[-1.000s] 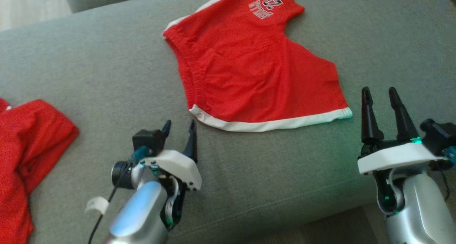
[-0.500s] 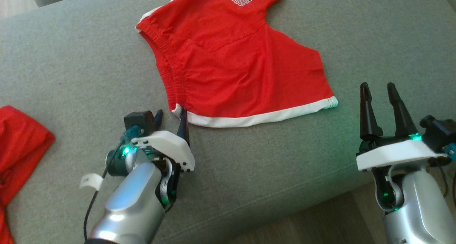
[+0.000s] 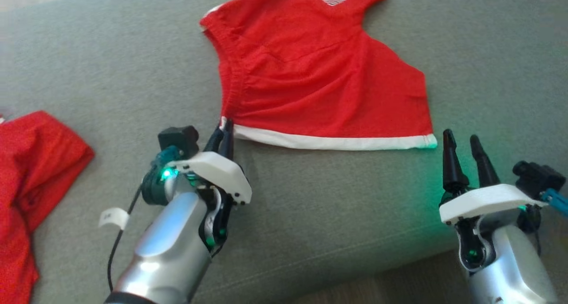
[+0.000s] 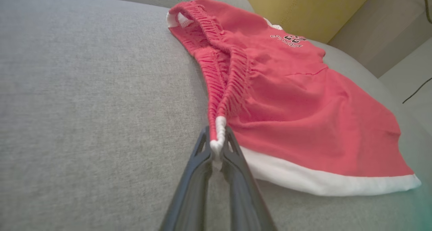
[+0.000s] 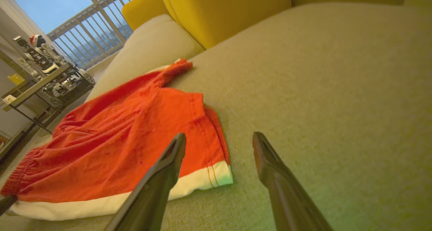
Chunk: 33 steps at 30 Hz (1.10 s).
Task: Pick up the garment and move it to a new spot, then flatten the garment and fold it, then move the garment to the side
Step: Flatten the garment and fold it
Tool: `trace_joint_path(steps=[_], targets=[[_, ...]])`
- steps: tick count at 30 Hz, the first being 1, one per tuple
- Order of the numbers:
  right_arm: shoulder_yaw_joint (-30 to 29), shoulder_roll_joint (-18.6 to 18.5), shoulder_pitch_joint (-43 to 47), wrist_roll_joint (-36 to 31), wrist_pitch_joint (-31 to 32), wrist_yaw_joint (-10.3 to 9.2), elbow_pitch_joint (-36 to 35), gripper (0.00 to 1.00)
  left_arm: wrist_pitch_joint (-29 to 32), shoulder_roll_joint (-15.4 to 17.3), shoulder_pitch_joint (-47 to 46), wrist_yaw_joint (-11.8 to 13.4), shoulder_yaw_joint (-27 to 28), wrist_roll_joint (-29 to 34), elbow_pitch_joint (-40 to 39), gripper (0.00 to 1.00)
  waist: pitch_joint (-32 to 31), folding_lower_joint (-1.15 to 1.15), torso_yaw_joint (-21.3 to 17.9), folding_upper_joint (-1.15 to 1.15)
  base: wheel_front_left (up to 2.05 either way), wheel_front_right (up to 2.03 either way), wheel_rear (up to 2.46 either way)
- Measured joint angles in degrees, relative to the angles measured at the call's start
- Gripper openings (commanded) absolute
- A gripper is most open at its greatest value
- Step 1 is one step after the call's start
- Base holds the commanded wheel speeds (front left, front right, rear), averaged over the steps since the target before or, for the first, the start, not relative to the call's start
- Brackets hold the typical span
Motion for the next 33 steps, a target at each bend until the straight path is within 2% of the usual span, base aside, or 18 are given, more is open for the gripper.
trace_joint_path(steps=[10, 15, 19, 20, 21, 22, 27, 33], targets=[[-0.3, 0.0, -7.4, 4.8, 0.0, 0.0, 18.1, 1.0, 0.0, 0.0, 3.1, -0.7, -0.3, 3.0, -3.5, 0.0, -0.9, 0.0, 4.6, 0.0, 0.0, 0.0, 0.0], [2.4, -0.6, -10.8, 8.4, -0.7, 0.0, 24.7, 1.0, 0.0, 0.0, 3.5, -0.7, -0.5, 3.0, -4.5, 0.0, -1.0, -0.01, 5.8, 0.0, 0.0, 0.0, 0.0], [6.9, -1.5, -12.9, 12.1, -1.2, 0.0, 27.8, 1.0, 0.0, 0.0, 4.2, -0.7, -0.6, 3.0, -4.8, 0.0, -1.1, -0.01, 6.2, 0.0, 0.0, 0.0, 0.0], [8.5, -1.7, -13.3, 13.2, -1.3, 0.0, 28.2, 0.83, 0.0, 0.0, 4.3, -0.7, -0.6, 3.0, -4.8, 0.0, -1.2, -0.01, 6.2, 0.0, 0.0, 0.0, 0.0], [10.2, -1.9, -13.6, 14.4, -1.4, 0.0, 28.6, 0.34, 0.0, 0.0, 4.2, -0.6, -0.5, 3.0, -4.8, 0.0, -1.3, -0.01, 6.2, 0.0, 0.0, 0.0, 0.0], [11.9, -2.2, -13.8, 15.7, -1.5, 0.0, 28.9, 0.0, 0.0, 0.0, 4.2, -0.6, -0.3, 3.0, -4.8, 0.0, -1.5, -0.01, 6.2, 0.0, 0.0, 0.0, 0.0], [16.7, -1.8, -13.9, 18.3, -1.4, 0.0, 30.3, 0.0, 0.0, 0.0, 4.3, -0.4, 1.0, 3.3, -4.9, 0.0, -2.5, -0.01, 5.9, 0.0, 0.0, 0.0, 0.0], [13.6, -0.7, -13.4, 12.6, -0.5, 0.0, 30.0, 0.0, 0.0, 0.0, 5.5, -0.4, 2.3, 3.3, -5.3, 0.0, -4.4, 0.0, 5.5, 0.0, 0.0, 0.0, 0.0]])
